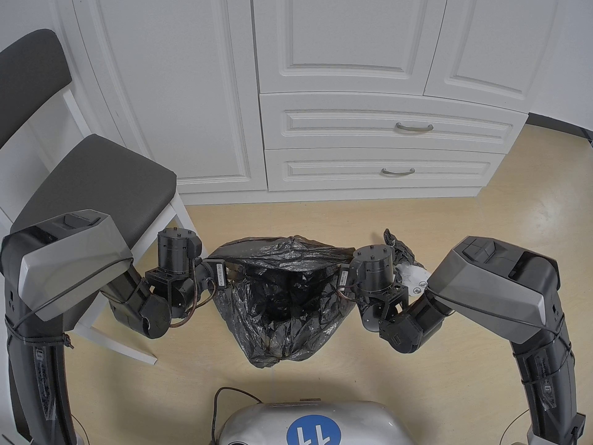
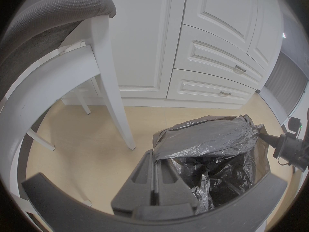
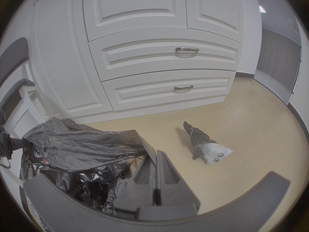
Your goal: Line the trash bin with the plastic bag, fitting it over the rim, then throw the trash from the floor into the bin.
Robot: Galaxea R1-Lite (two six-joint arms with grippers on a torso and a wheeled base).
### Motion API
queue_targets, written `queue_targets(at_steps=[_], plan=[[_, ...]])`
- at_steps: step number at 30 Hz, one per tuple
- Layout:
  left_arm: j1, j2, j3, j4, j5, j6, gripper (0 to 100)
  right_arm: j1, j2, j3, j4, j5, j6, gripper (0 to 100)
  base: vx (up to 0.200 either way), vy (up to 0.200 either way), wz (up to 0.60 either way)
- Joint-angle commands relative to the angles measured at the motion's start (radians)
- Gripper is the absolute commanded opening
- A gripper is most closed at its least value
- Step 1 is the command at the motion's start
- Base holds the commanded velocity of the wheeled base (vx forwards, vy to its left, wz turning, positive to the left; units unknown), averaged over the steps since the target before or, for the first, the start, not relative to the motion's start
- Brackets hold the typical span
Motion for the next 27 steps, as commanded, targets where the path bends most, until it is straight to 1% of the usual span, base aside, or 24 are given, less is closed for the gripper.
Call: queue_targets(at_steps=[1,2,3,4,5,8,22,26,27], plan=[[-0.005,-0.011,0.009,-0.004,-0.002,-0.002,0,-0.001,-0.021,0.039,-0.001,0.002,-0.022,0,0.0,0.0,0.0],[-0.008,-0.015,0.012,-0.007,-0.004,-0.002,0,0.0,-0.024,0.044,-0.003,0.002,-0.026,0,0.0,0.0,0.0],[-0.01,-0.015,0.014,-0.008,-0.004,-0.002,0,0.0,-0.025,0.045,-0.003,0.002,-0.026,100,0.0,0.0,0.0],[-0.01,-0.015,0.014,-0.008,-0.004,-0.002,0,0.0,-0.025,0.045,-0.003,0.002,-0.026,100,0.0,0.0,0.0],[-0.023,-0.021,0.034,-0.051,-0.007,-0.002,0,-0.001,-0.031,0.047,-0.001,0.002,-0.031,100,0.0,0.0,0.0],[-0.033,-0.021,0.04,-0.082,-0.005,0.0,0,-0.001,-0.042,0.059,-0.001,0.002,-0.032,100,0.0,0.0,0.0],[-0.043,-0.023,0.05,-0.087,-0.009,0.0,0,0.0,-0.084,0.136,-0.001,0.016,-0.08,100,0.0,0.0,0.0],[-0.043,-0.023,0.05,-0.087,-0.009,0.0,0,0.002,-0.097,0.152,0.002,0.034,-0.08,100,0.0,0.0,0.0],[-0.043,-0.023,0.05,-0.087,-0.009,0.0,0,0.002,-0.1,0.154,0.0,0.057,-0.078,100,0.0,0.0,0.0]])
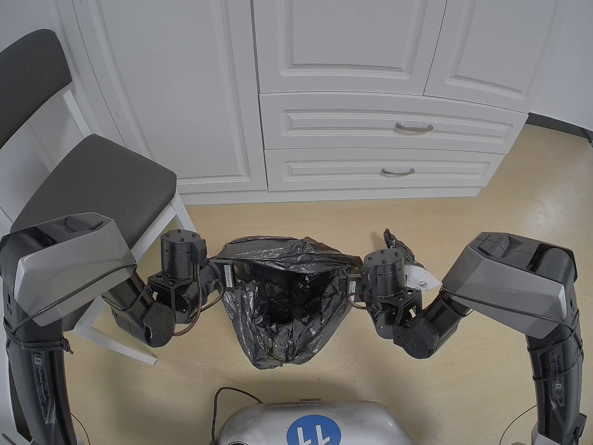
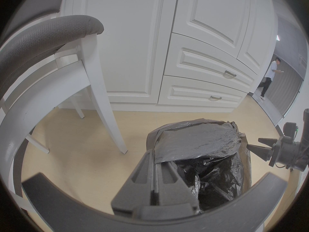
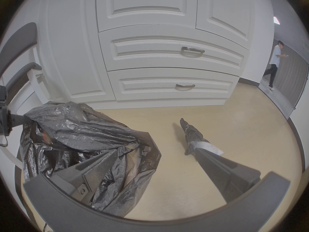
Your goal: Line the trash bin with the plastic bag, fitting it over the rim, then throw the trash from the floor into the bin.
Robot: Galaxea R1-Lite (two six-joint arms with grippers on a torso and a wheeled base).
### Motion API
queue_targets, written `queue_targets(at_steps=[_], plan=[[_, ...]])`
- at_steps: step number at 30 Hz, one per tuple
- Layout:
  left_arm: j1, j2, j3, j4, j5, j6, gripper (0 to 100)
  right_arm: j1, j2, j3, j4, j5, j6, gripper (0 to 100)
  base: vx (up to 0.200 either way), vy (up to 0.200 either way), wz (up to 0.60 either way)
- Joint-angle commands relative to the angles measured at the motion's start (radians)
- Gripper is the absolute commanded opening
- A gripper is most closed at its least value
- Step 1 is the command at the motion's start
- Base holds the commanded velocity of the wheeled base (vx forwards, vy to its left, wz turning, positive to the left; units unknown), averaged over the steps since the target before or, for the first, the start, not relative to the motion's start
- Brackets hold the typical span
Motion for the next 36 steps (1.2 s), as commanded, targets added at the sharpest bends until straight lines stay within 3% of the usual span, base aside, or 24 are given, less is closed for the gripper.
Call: queue_targets(at_steps=[1,11,12,14,18,21,29,34,36], plan=[[0.0,-0.002,0.002,0.0,0.001,-0.001,0,0.001,-0.018,0.009,0.0,0.029,0.005,100,0.0,0.0,0.0],[-0.002,-0.003,0.002,-0.002,0.004,-0.001,0,-0.023,-0.063,0.042,0.012,0.11,0.018,100,0.0,0.0,0.0],[-0.005,-0.003,0.002,-0.003,0.004,-0.001,0,-0.04,-0.075,0.064,0.023,0.155,0.021,100,0.0,0.0,0.0],[-0.005,-0.003,0.002,-0.003,0.006,-0.001,0,-0.046,-0.078,0.076,0.048,0.175,0.021,100,0.0,0.0,0.0],[-0.005,-0.002,0.002,-0.003,0.006,-0.001,0,-0.072,-0.084,0.07,0.288,0.189,0.018,100,0.0,0.0,0.0],[-0.005,0.0,0.002,-0.003,0.007,-0.001,0,-0.095,-0.077,0.062,0.356,0.189,0.009,100,0.0,0.0,0.0],[-0.008,0.001,0.002,-0.003,0.009,-0.001,0,-0.169,-0.041,0.065,0.362,0.179,-0.083,100,0.0,0.0,0.0],[-0.014,0.001,0.003,-0.003,0.009,-0.001,0,-0.166,-0.067,0.067,0.351,0.193,-0.069,100,0.0,0.0,0.0],[-0.02,0.001,0.003,-0.003,0.009,-0.001,0,-0.123,-0.155,0.082,0.353,0.244,0.005,100,0.0,0.0,0.0]])
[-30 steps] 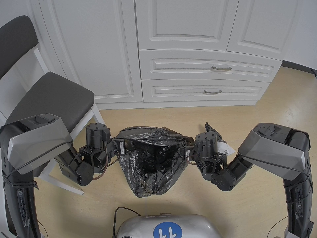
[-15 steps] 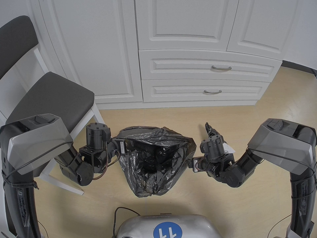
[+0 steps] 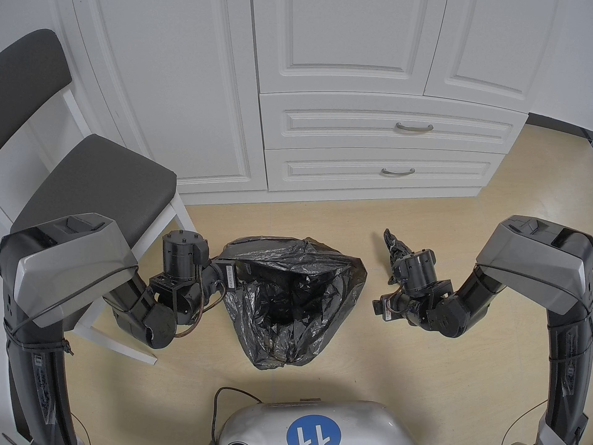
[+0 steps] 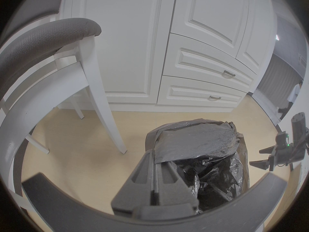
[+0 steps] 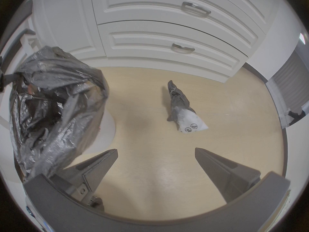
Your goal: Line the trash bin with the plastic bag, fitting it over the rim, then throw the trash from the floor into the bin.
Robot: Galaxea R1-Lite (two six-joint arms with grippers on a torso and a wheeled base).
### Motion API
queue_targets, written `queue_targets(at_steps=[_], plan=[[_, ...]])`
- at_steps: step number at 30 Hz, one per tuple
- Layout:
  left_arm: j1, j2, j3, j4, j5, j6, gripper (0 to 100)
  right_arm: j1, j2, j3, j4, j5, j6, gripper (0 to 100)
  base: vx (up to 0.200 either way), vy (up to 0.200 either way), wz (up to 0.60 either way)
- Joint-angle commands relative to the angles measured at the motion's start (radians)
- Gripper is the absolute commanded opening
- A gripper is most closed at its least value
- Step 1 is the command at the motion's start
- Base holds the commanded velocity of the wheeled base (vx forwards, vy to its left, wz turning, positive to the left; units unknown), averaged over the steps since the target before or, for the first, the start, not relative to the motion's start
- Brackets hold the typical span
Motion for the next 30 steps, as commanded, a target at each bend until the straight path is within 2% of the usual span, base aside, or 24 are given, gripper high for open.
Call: queue_targets(at_steps=[1,5,11,16,23,30], plan=[[-0.008,0.002,0.001,0.0,0.001,-0.001,0,0.058,-0.121,0.02,0.001,0.065,0.099,100,0.0,0.0,0.0],[-0.011,-0.008,0.01,-0.006,0.001,-0.002,0,0.112,-0.196,0.009,0.016,0.111,0.198,100,0.0,0.0,0.0],[-0.031,-0.028,0.033,-0.032,0.002,0.002,0,0.14,-0.095,-0.075,0.041,0.101,0.255,100,0.0,0.0,0.0],[-0.042,0.002,0.022,-0.035,0.008,0.004,0,0.15,0.01,-0.126,0.096,0.089,0.257,100,0.0,0.0,0.0],[-0.042,0.01,0.019,-0.037,0.014,0.005,0,0.09,0.053,-0.161,0.191,0.075,0.235,100,0.0,0.0,0.0],[-0.036,0.013,0.017,-0.037,0.014,0.007,0,0.04,0.02,-0.095,0.219,0.075,0.12,100,0.0,0.0,0.0]])
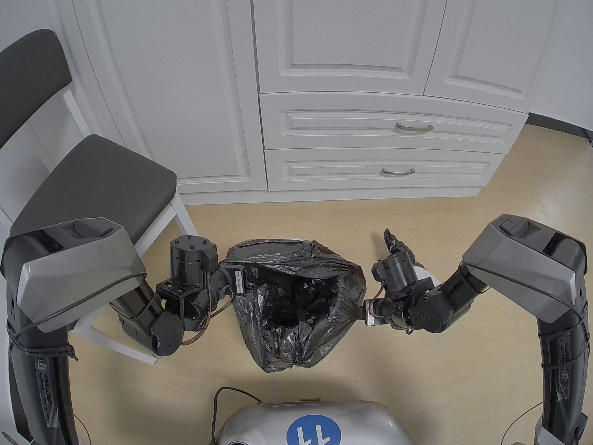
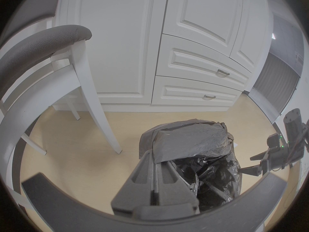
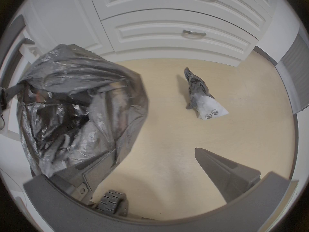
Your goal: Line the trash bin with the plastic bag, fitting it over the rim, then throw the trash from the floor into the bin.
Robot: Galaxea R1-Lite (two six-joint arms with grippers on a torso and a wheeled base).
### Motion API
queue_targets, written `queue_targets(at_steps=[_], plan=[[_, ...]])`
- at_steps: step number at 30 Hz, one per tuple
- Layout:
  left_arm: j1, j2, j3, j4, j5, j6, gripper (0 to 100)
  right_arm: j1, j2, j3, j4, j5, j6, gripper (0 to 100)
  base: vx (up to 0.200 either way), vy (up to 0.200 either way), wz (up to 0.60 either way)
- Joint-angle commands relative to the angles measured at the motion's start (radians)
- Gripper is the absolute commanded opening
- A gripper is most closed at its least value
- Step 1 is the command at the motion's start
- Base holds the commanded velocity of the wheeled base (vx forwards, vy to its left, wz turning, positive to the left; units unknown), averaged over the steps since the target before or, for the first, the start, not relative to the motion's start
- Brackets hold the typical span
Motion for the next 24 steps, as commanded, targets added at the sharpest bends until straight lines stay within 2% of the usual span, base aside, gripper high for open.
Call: queue_targets(at_steps=[1,5,11,14,17,19,20,21,22,23,24], plan=[[0.005,0.006,-0.002,0.0,0.001,0.001,0,-0.03,-0.017,0.056,-0.002,0.002,-0.066,100,0.0,0.0,0.0],[0.006,0.014,-0.002,0.0,-0.001,0.001,0,-0.039,-0.04,0.067,-0.01,0.011,-0.081,100,0.0,0.0,0.0],[0.006,0.029,-0.011,0.0,0.001,0.001,0,-0.004,-0.253,0.156,-0.01,0.059,-0.064,100,0.0,0.0,0.0],[0.015,0.012,0.001,0.0,-0.002,0.004,0,0.064,-0.357,0.182,-0.01,0.063,-0.066,100,0.0,0.0,0.0],[0.022,-0.012,0.009,-0.001,-0.015,-0.001,0,0.146,-0.353,0.141,-0.007,0.049,-0.086,100,0.0,0.0,0.0],[0.023,-0.017,0.012,-0.003,-0.016,-0.001,0,0.16,-0.346,0.126,-0.002,0.045,-0.098,100,0.0,0.0,0.0],[0.023,-0.025,0.02,-0.008,-0.015,-0.006,0,0.189,-0.311,0.066,0.015,0.013,-0.207,100,0.0,0.0,0.0],[0.023,-0.026,0.026,-0.008,-0.015,-0.004,100,0.191,-0.29,0.047,0.015,-0.003,-0.267,100,0.0,0.0,0.0],[0.025,-0.026,0.03,-0.008,-0.015,-0.002,100,0.192,-0.281,0.038,0.012,-0.009,-0.294,100,0.0,0.0,0.0],[0.026,-0.031,0.038,-0.006,-0.016,0.001,100,0.197,-0.239,-0.003,0.006,-0.026,-0.38,100,0.0,0.0,0.0],[0.031,-0.037,0.044,-0.006,-0.018,0.002,100,0.202,-0.212,-0.028,0.006,-0.035,-0.417,100,0.0,0.0,0.0]])
